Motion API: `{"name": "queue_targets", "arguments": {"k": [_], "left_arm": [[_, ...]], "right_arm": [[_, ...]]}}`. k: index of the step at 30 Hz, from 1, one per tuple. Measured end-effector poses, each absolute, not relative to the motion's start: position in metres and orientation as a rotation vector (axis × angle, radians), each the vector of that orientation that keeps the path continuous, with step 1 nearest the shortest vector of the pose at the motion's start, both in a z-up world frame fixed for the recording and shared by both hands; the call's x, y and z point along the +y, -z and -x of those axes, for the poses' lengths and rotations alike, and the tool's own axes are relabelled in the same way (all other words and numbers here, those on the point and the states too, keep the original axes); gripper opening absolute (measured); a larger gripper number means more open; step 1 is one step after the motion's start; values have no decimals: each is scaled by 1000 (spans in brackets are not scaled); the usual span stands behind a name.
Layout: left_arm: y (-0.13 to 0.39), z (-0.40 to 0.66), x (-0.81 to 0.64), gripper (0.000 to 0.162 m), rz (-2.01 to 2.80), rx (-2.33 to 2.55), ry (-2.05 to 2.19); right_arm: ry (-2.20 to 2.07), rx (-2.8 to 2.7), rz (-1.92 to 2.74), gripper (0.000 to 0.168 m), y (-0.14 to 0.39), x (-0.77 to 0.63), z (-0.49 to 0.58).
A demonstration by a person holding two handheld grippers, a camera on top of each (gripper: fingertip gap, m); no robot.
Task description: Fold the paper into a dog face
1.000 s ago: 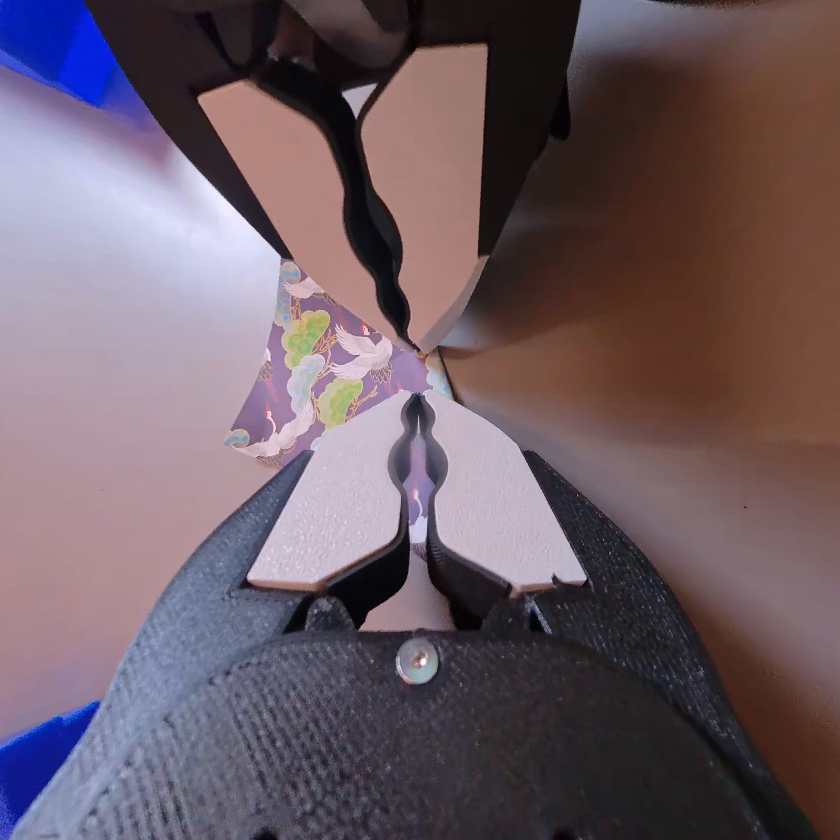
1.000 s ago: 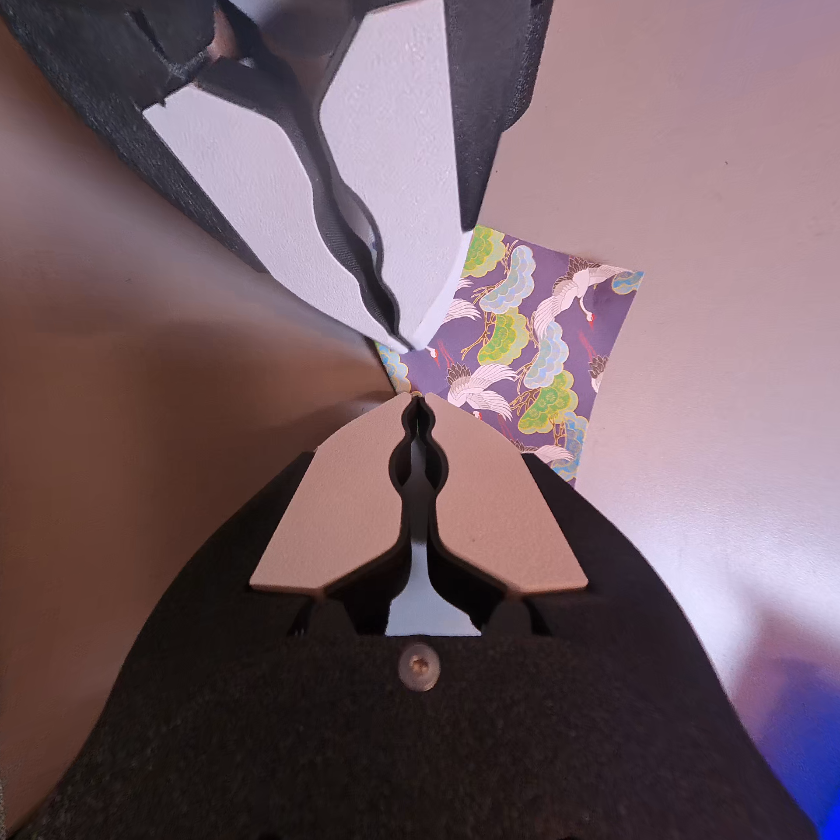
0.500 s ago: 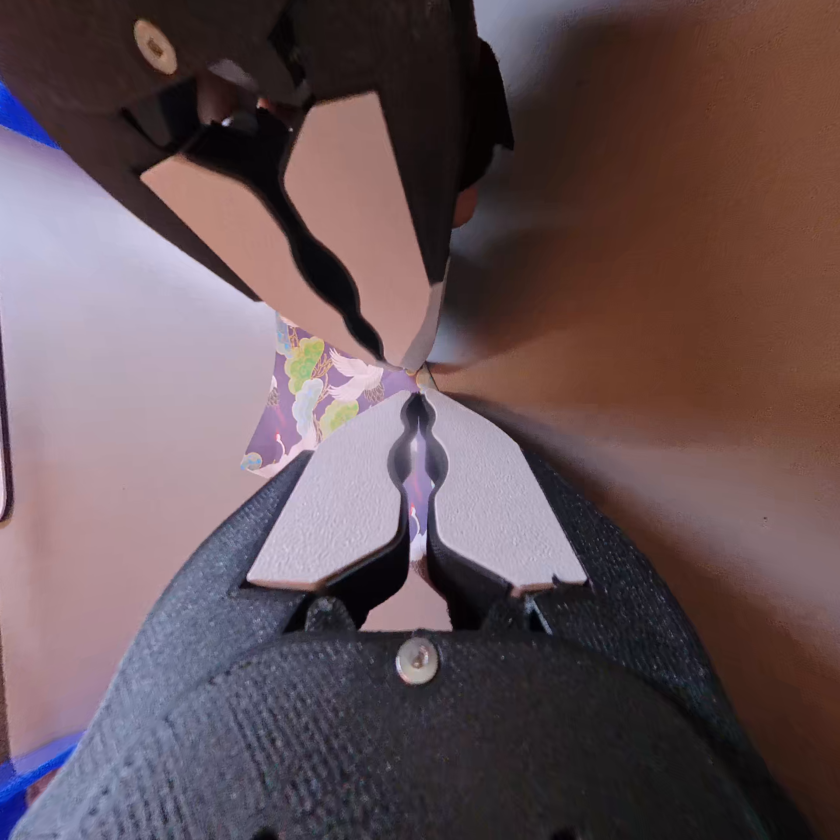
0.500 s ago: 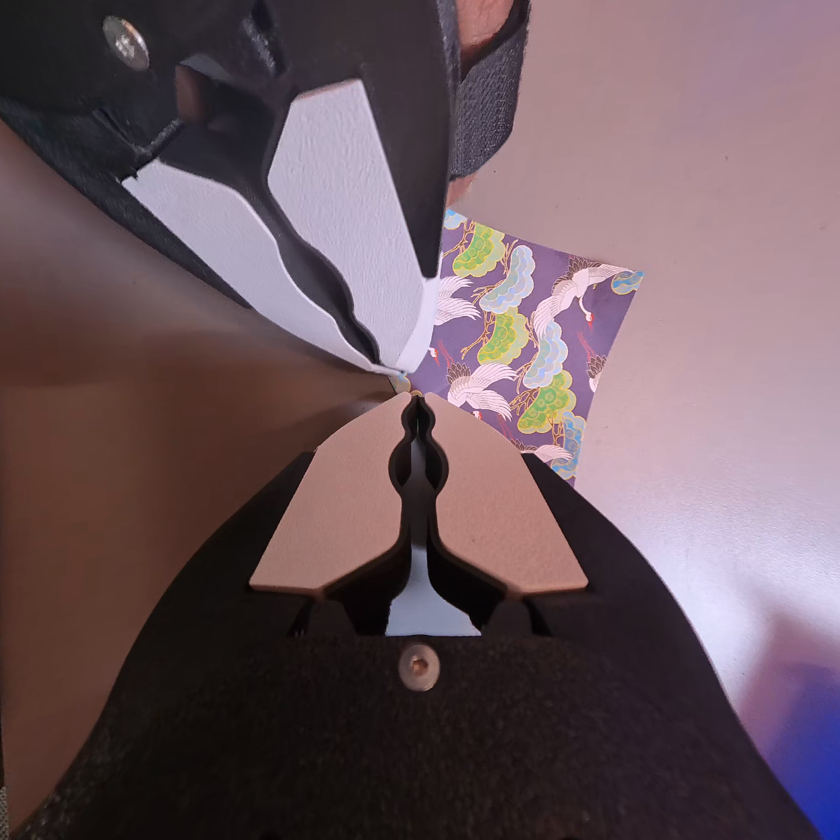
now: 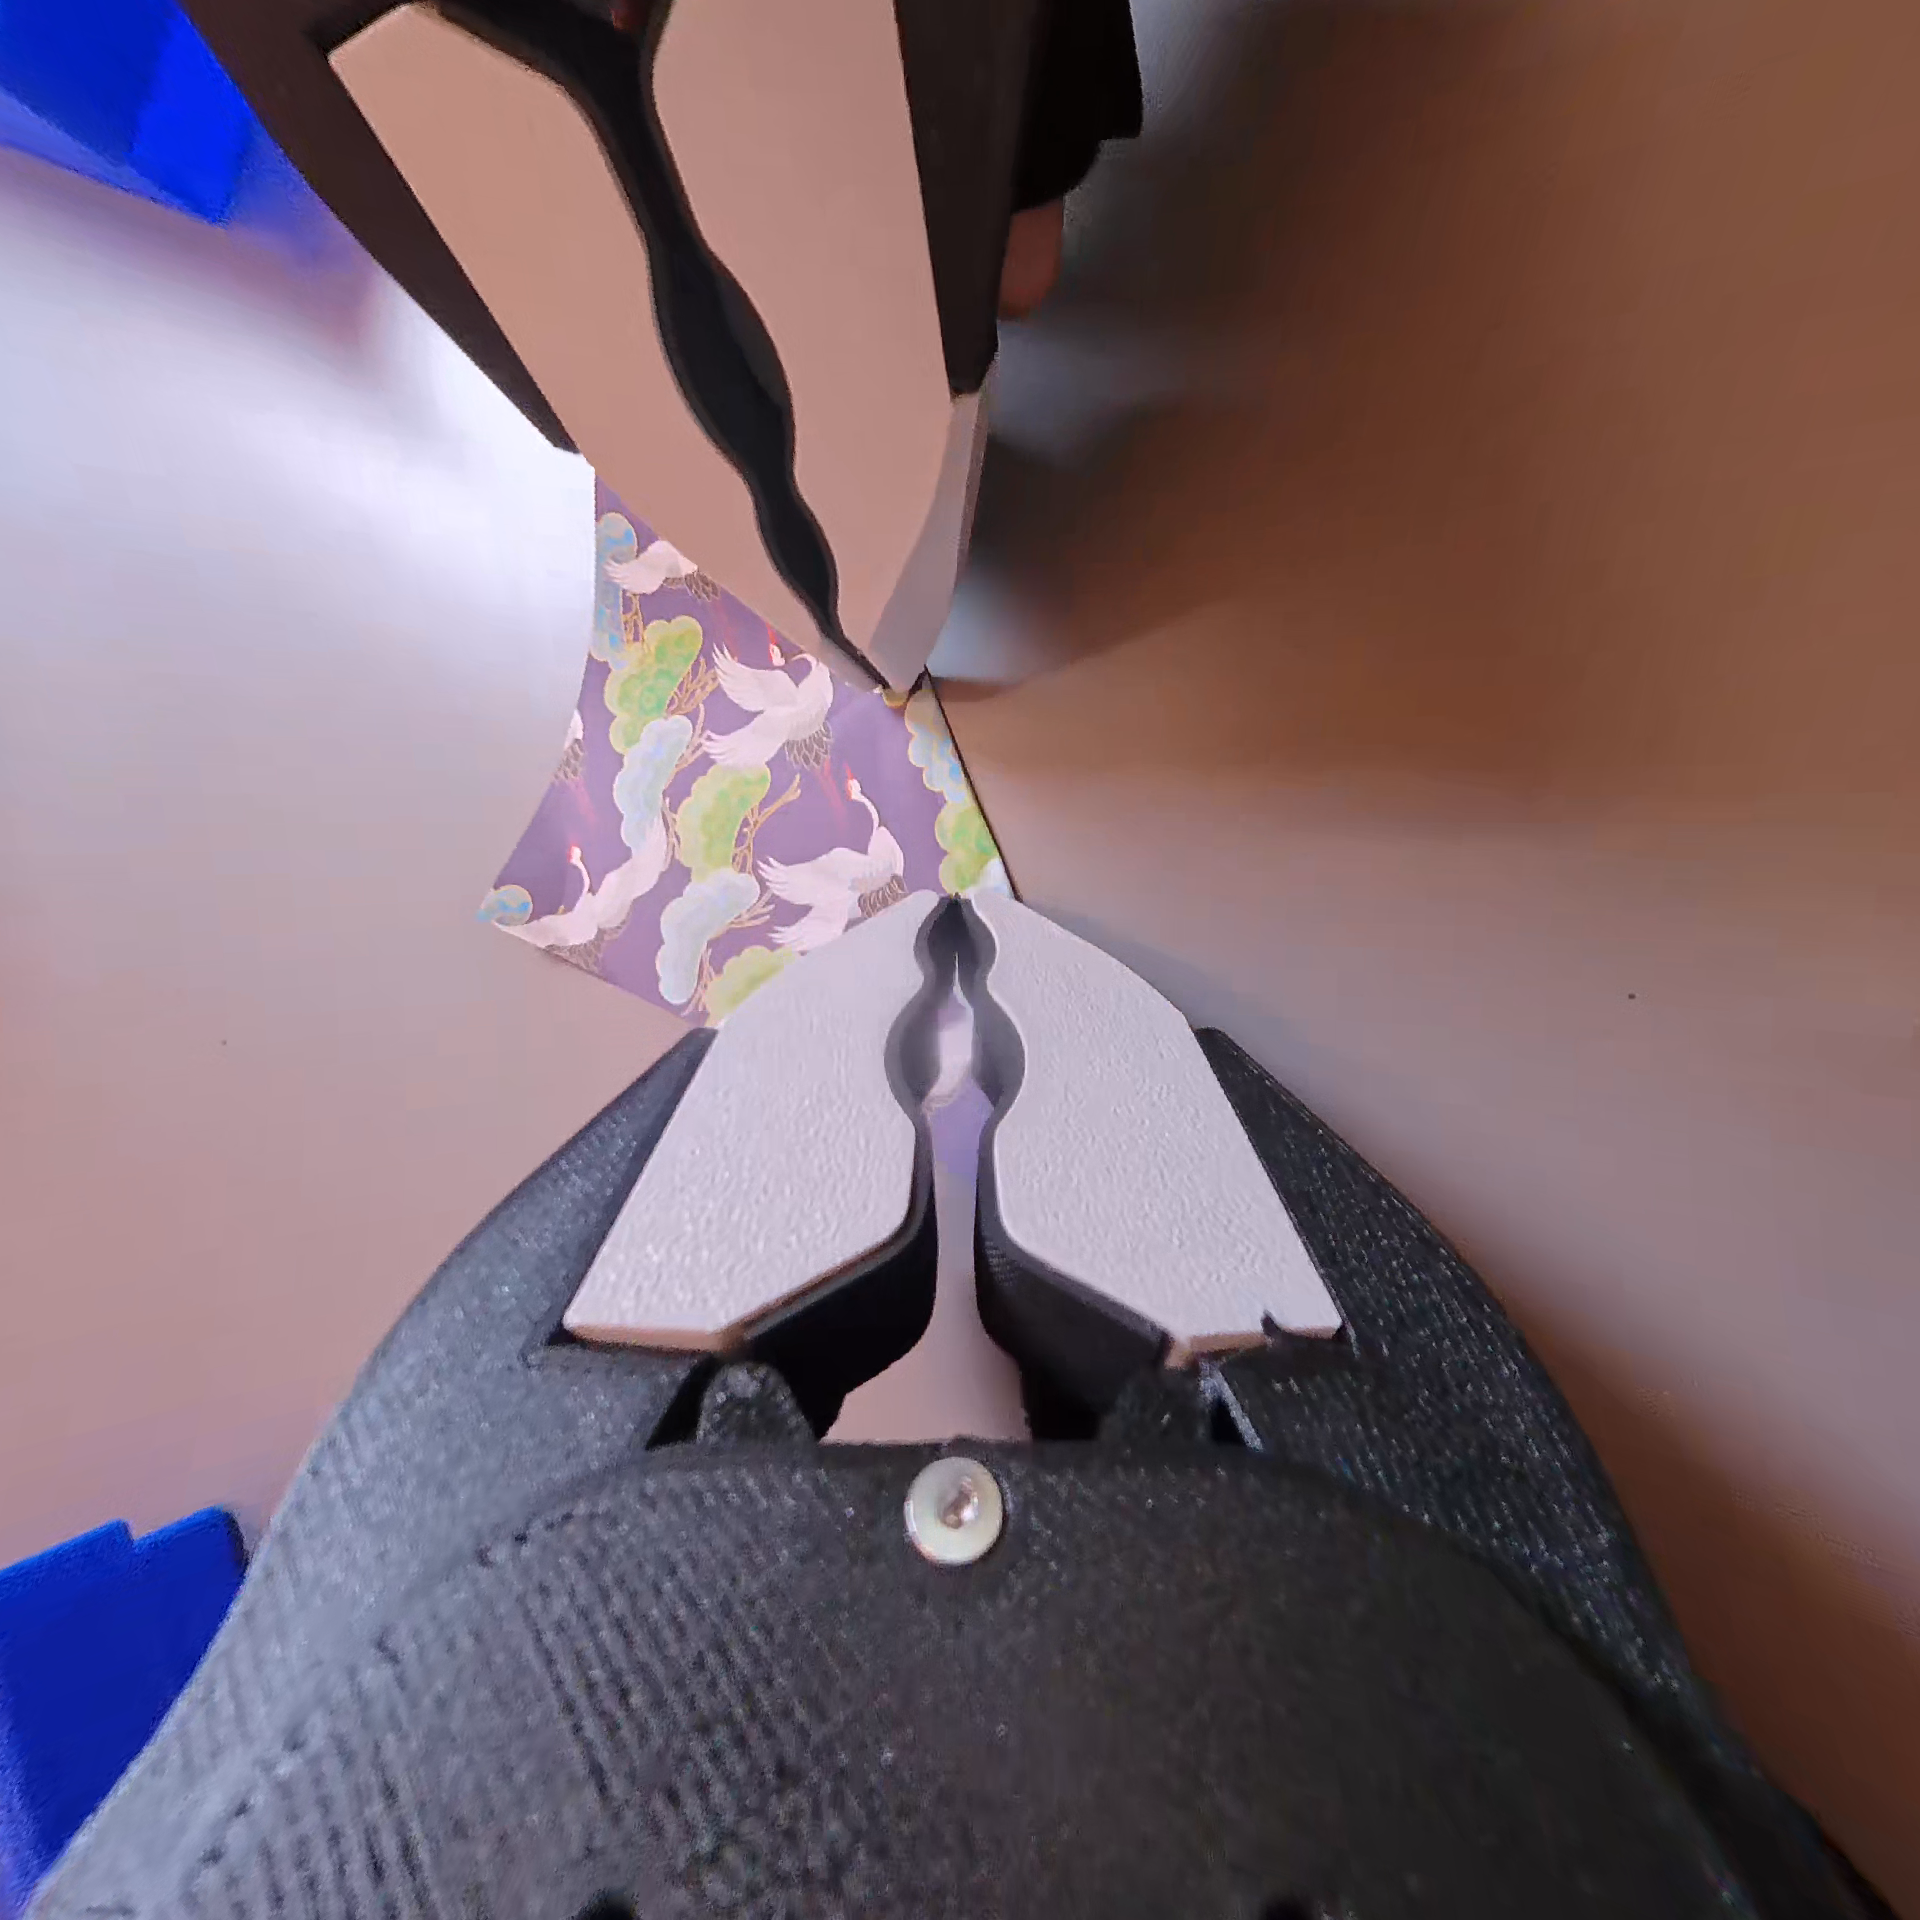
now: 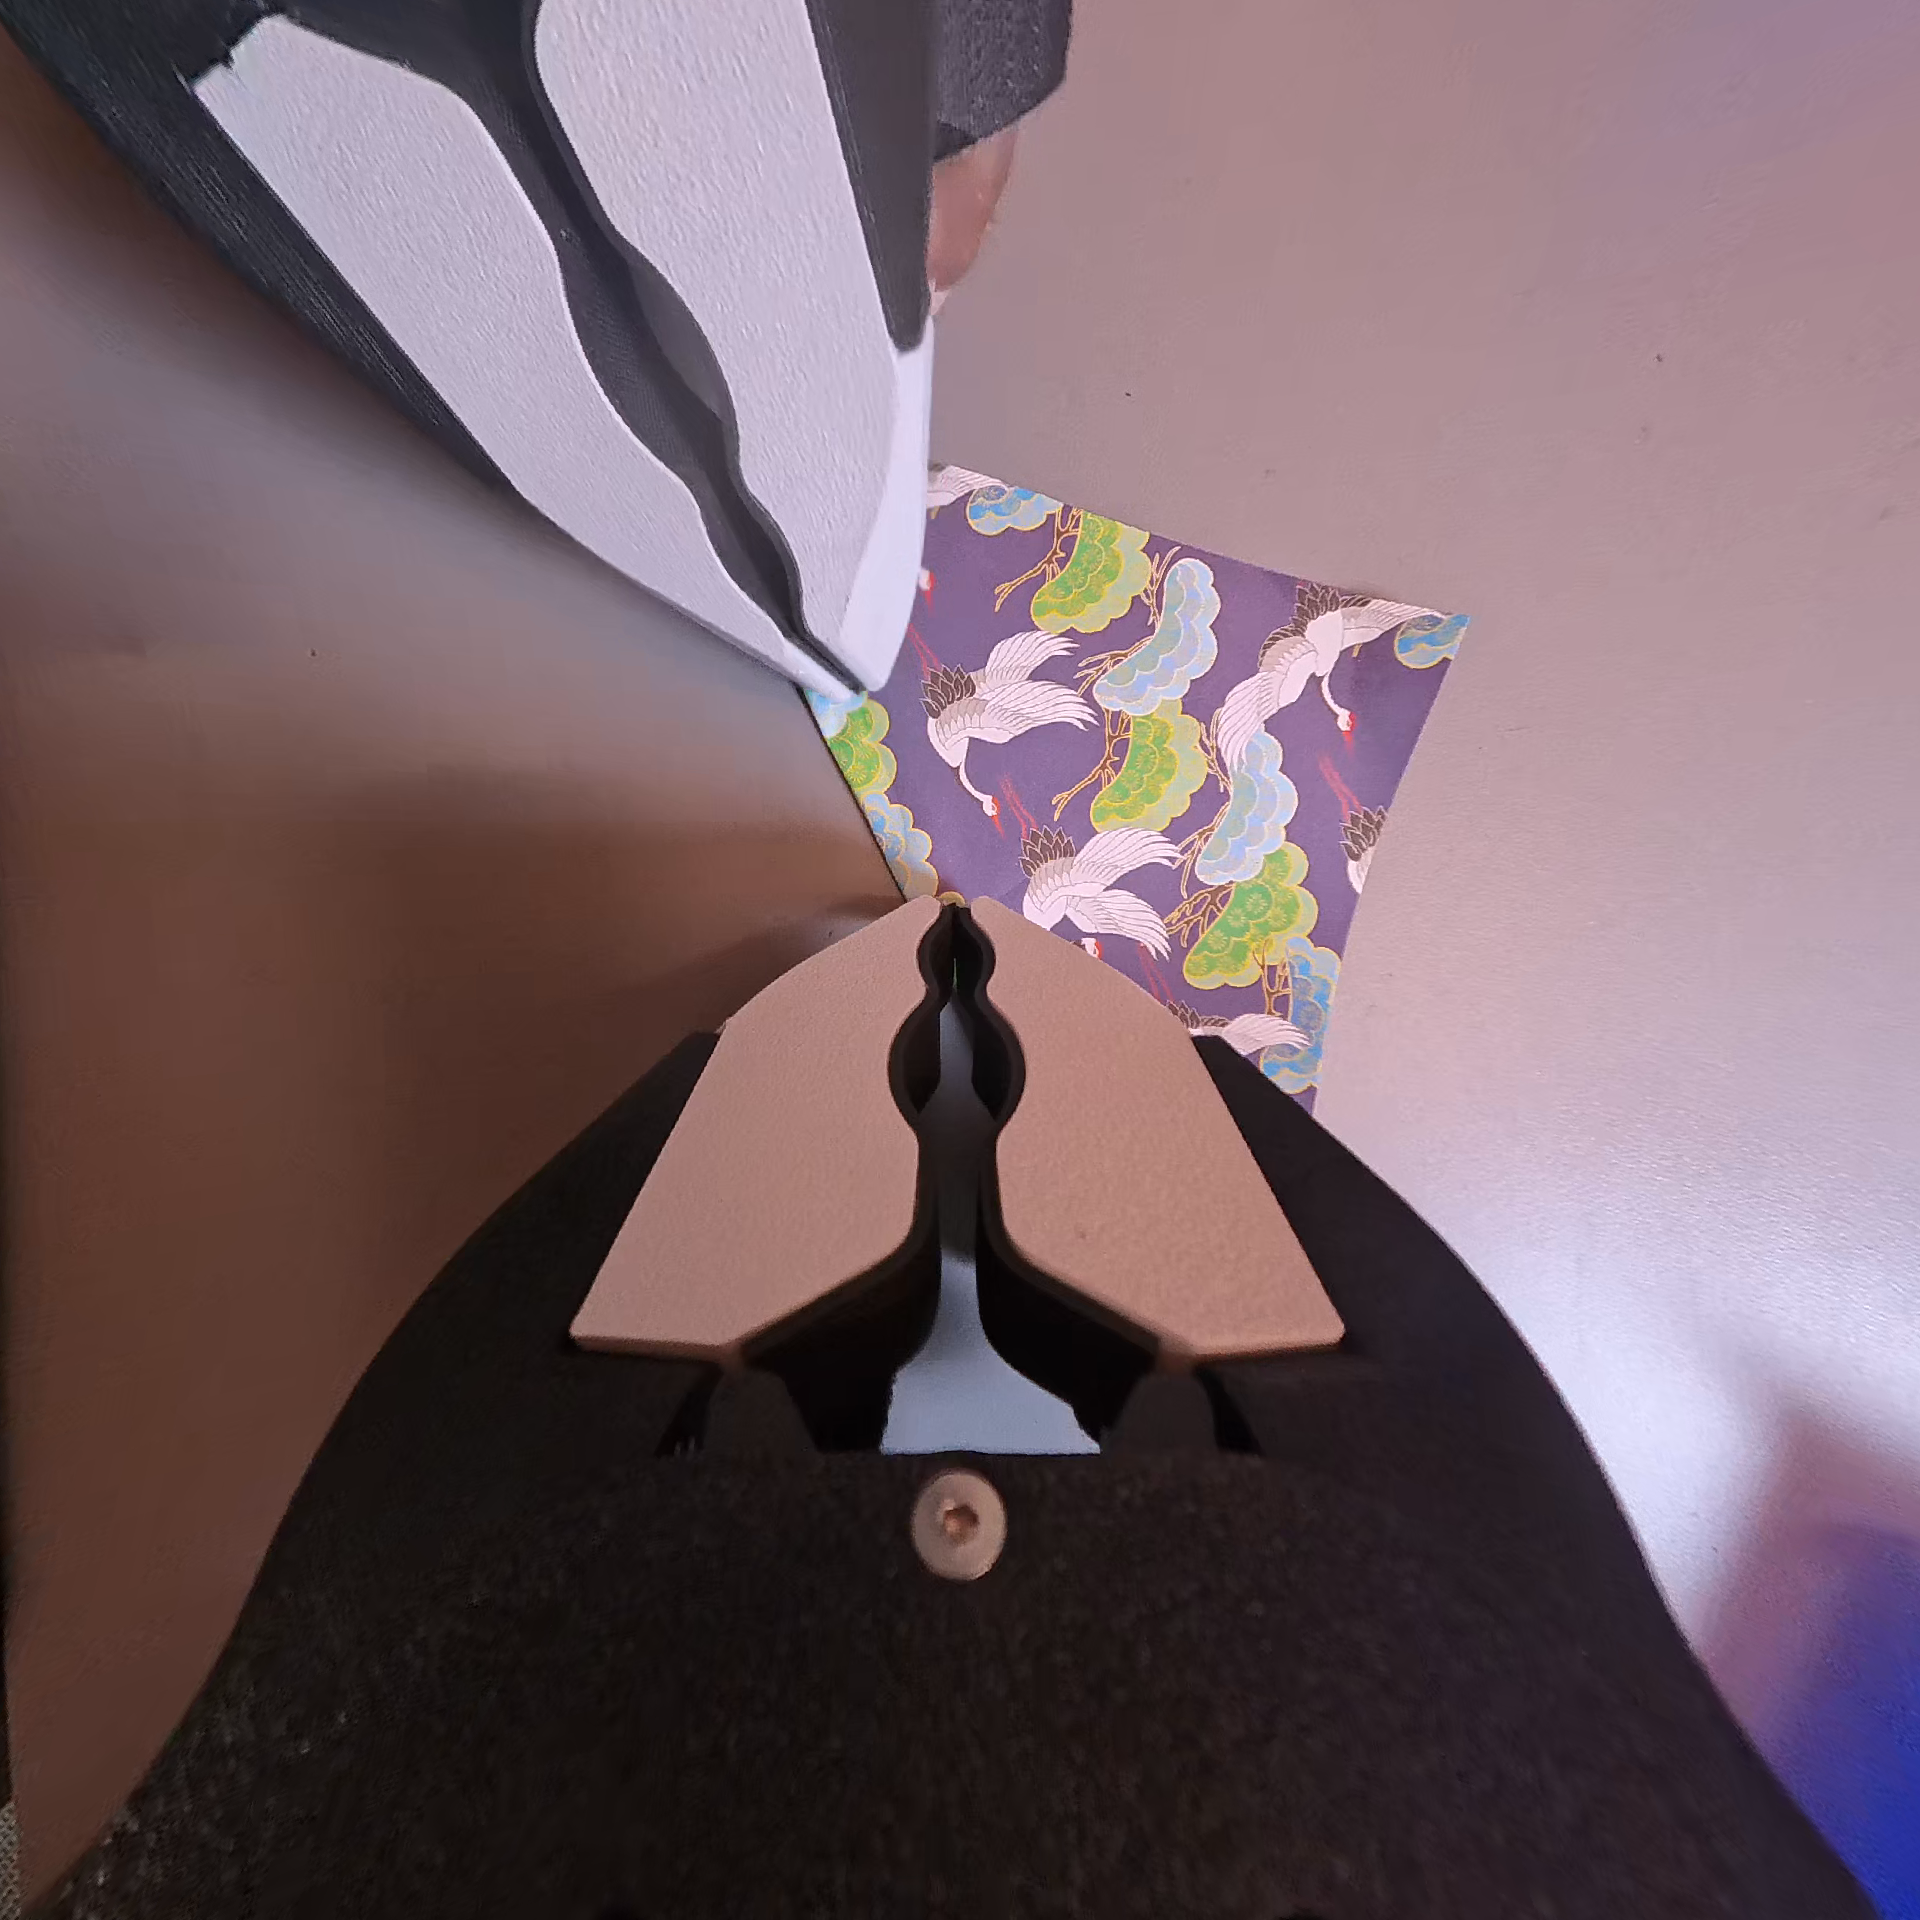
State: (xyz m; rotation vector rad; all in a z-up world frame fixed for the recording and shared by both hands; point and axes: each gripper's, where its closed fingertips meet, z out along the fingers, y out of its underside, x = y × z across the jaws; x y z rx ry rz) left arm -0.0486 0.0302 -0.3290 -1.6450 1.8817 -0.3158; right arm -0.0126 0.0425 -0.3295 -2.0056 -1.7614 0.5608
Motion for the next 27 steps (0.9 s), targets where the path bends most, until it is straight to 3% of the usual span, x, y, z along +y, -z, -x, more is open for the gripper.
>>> {"name": "queue_targets", "arguments": {"k": [27], "left_arm": [[328,105,9,0,1726,1756,317]], "right_arm": [[-571,-1748,2008,0,329,42,12]]}}
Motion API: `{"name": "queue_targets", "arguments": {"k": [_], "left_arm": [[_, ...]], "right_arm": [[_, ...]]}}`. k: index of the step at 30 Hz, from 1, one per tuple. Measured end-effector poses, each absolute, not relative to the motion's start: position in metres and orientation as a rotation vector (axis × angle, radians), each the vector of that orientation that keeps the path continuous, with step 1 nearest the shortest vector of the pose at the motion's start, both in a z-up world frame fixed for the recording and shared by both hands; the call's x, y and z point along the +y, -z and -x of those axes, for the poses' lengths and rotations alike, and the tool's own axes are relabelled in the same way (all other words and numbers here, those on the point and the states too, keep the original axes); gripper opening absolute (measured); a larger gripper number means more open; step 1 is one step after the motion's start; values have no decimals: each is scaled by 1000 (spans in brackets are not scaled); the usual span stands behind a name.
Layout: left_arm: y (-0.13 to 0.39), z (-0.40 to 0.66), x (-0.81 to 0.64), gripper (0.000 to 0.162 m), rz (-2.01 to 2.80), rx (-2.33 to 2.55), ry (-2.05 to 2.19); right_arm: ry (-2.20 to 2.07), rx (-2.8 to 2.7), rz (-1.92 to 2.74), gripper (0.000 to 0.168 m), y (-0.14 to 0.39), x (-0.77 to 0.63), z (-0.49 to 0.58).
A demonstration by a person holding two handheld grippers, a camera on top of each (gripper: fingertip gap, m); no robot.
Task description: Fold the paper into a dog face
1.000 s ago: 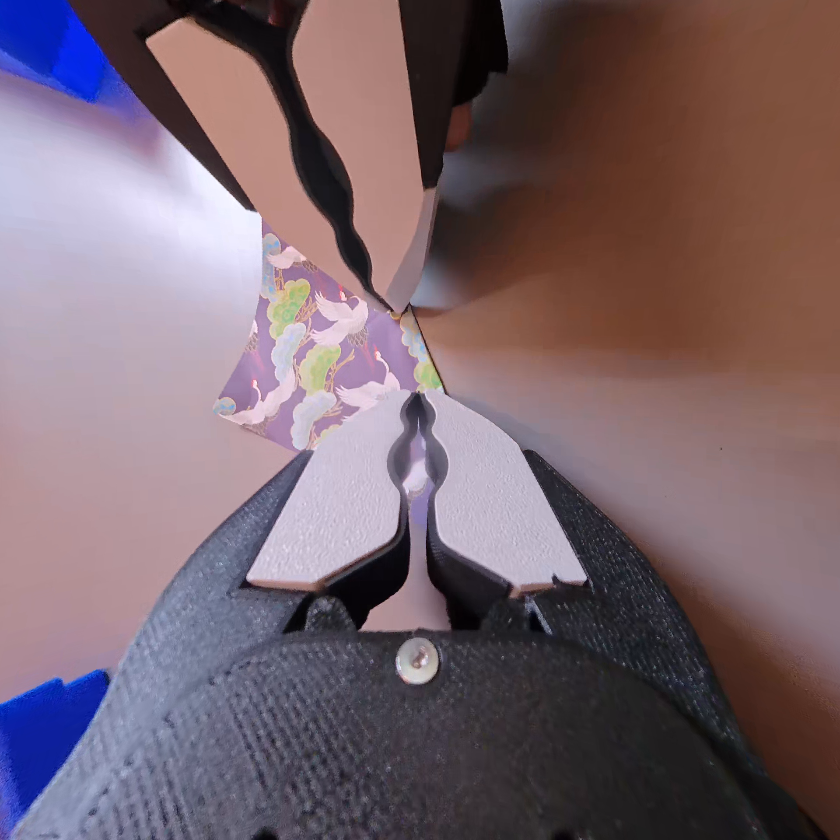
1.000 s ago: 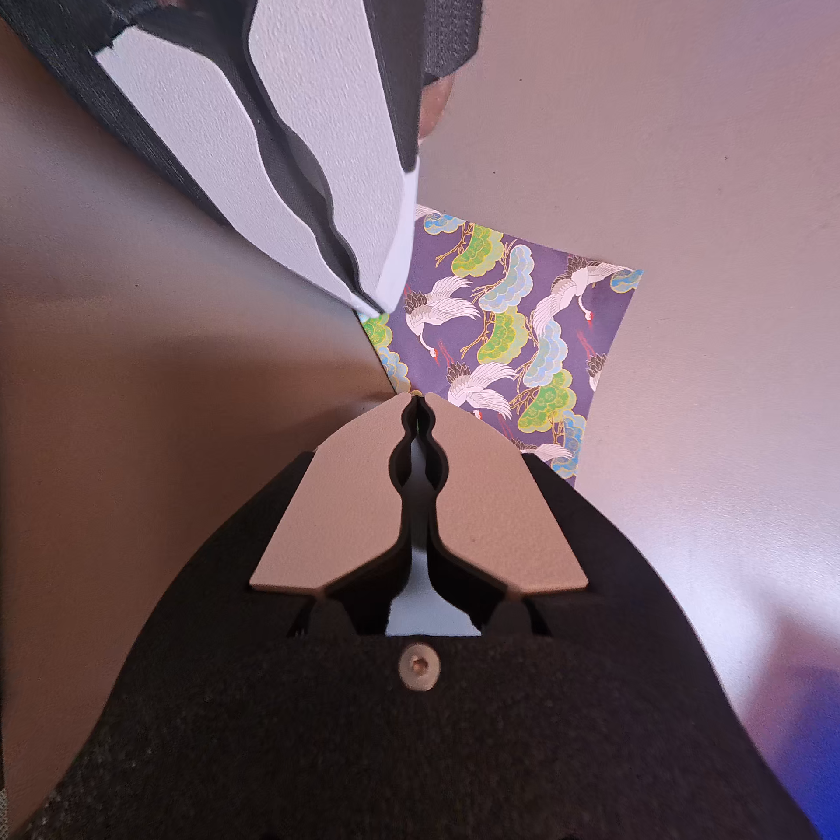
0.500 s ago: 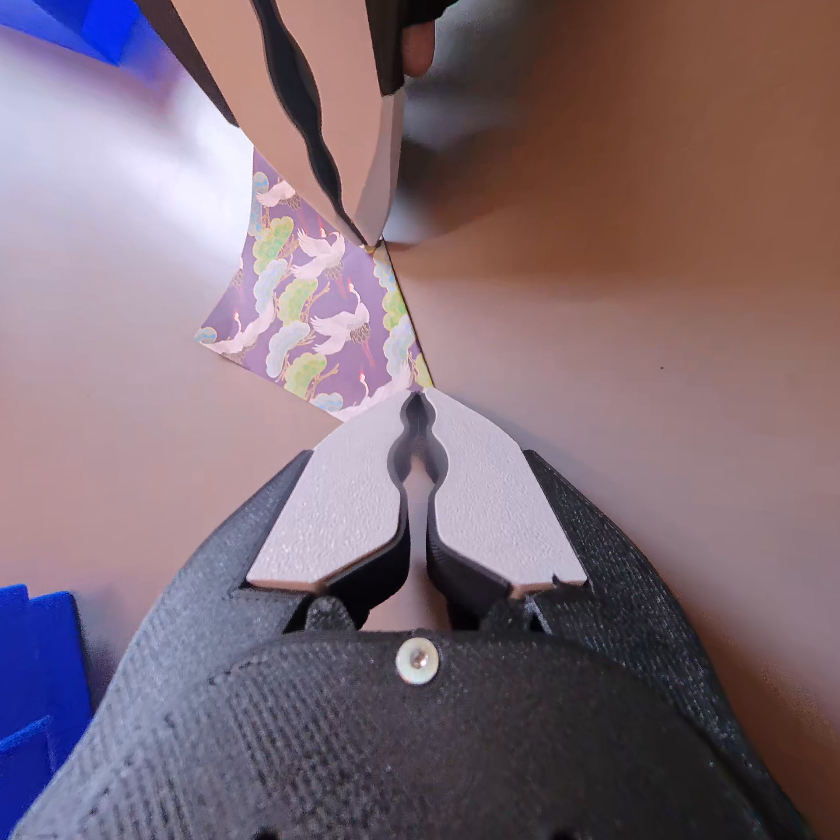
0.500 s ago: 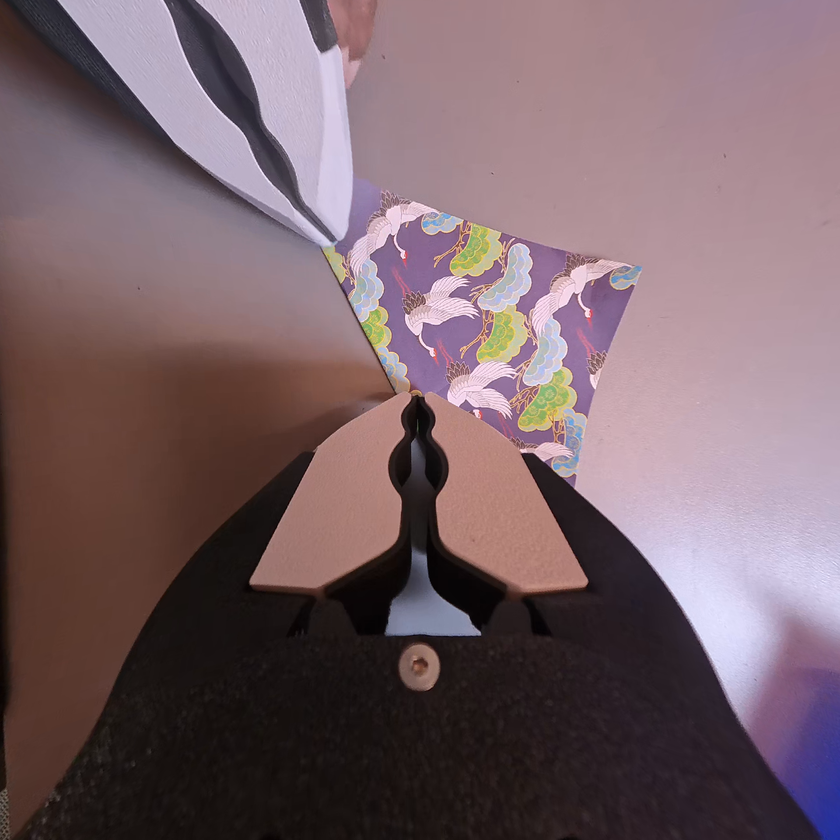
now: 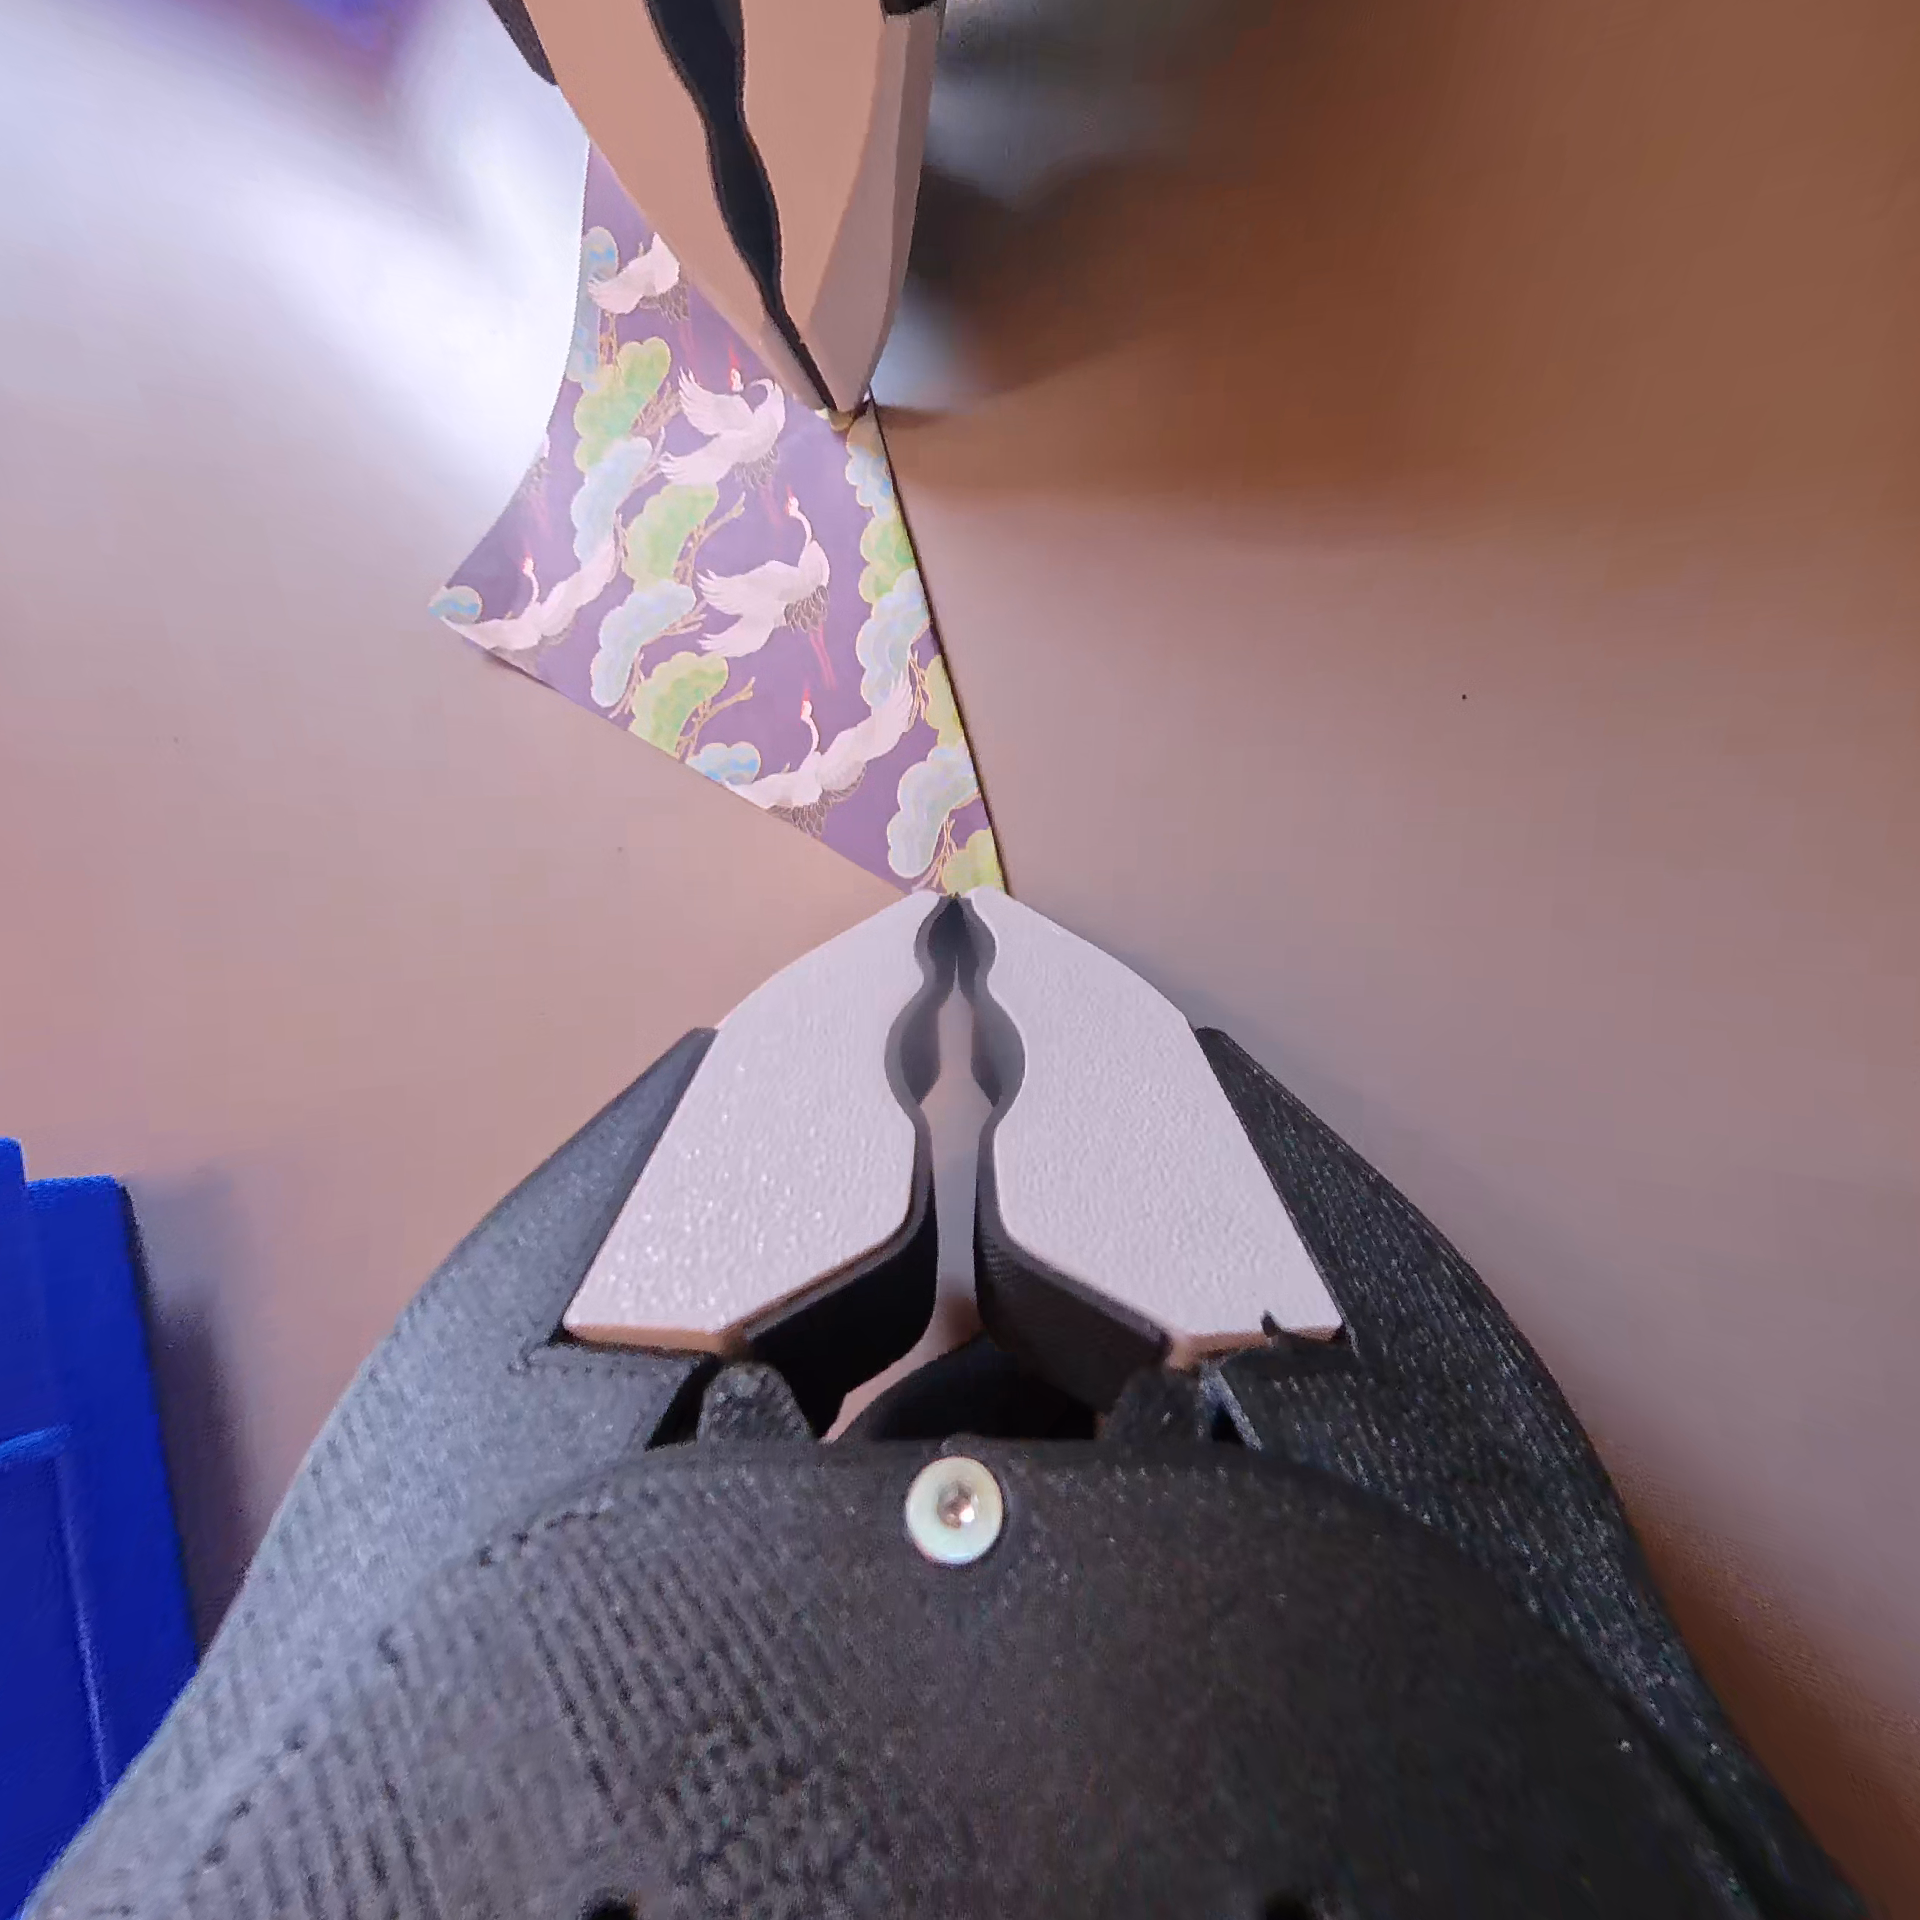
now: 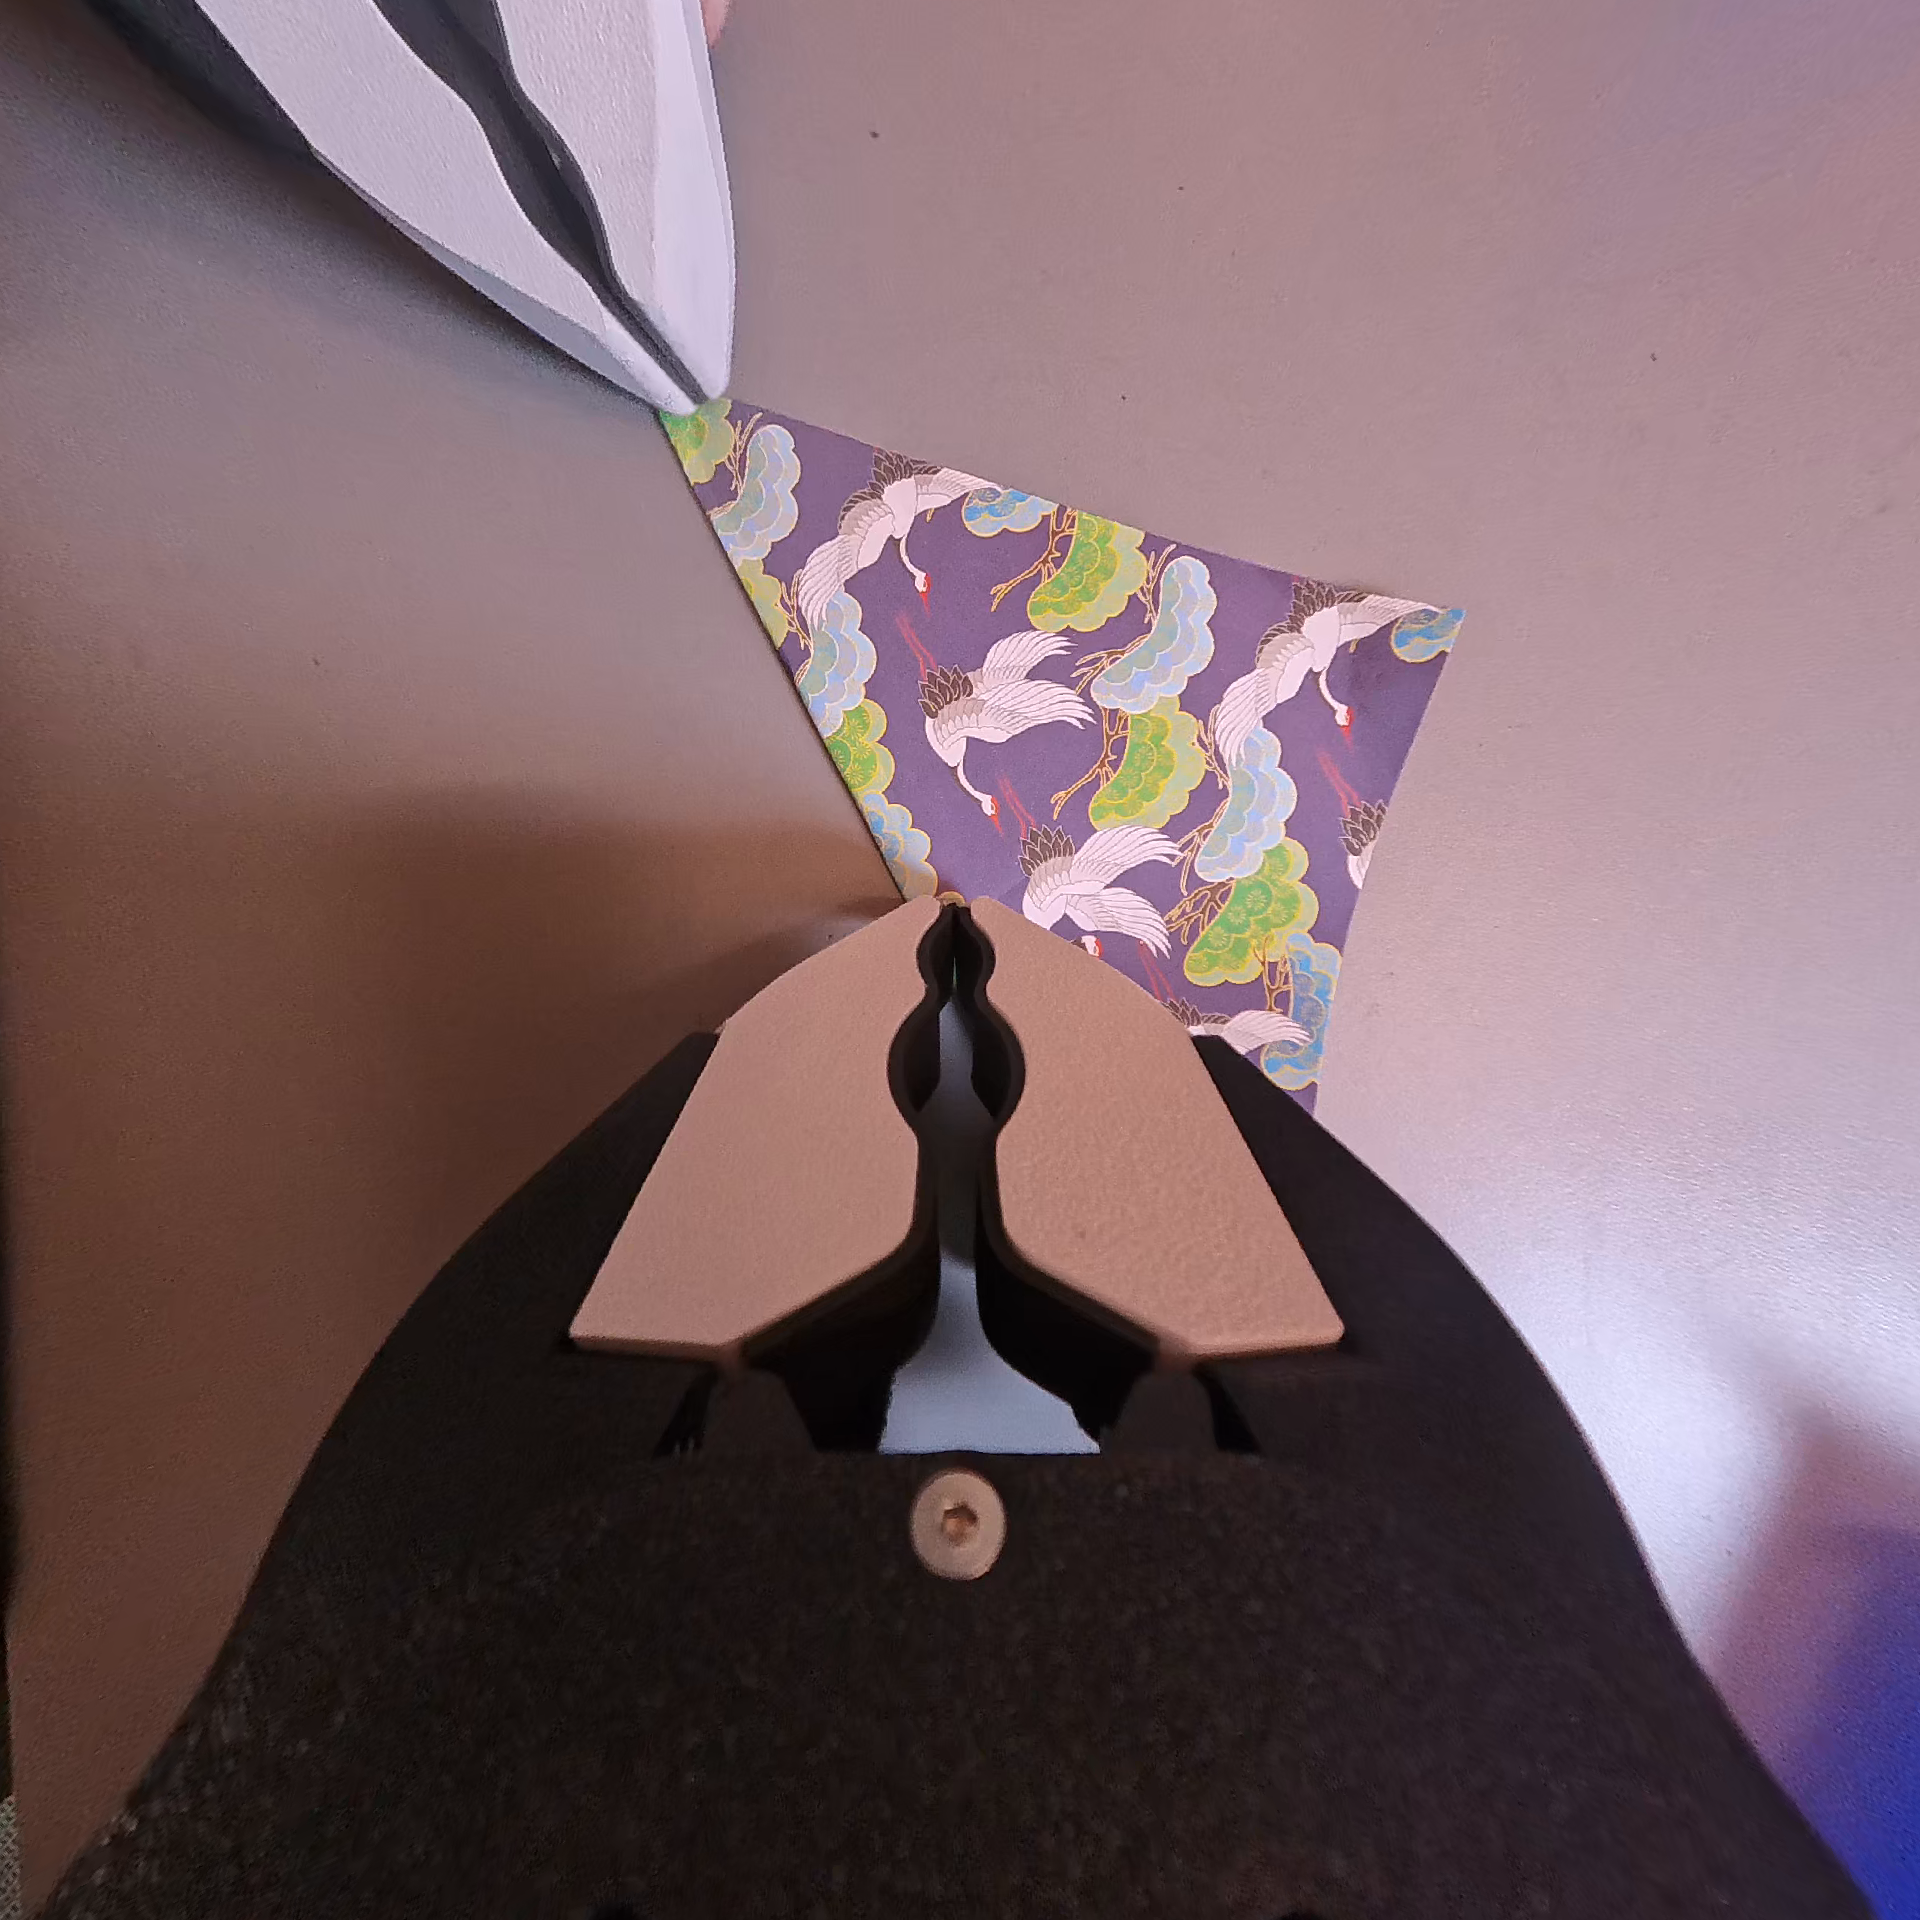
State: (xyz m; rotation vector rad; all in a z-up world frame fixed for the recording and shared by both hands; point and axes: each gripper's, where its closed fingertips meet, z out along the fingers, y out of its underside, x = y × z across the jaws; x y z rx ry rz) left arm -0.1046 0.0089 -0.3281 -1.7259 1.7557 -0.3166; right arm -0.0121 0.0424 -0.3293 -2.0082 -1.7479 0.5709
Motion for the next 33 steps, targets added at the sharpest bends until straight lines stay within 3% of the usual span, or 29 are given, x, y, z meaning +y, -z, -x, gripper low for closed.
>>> {"name": "queue_targets", "arguments": {"k": [8,16,23,33], "left_arm": [[326,114,10,0,1707,1760,253],[277,92,37,0,1679,1528,466],[316,45,30,0,1671,1850,463],[329,46,27,0,1691,1842,492]], "right_arm": [[-563,-1747,2006,0,329,42,12],[-552,-1750,2003,0,329,42,12],[-542,-1737,2006,0,329,43,12],[-559,-1741,1999,0,329,43,12]]}}
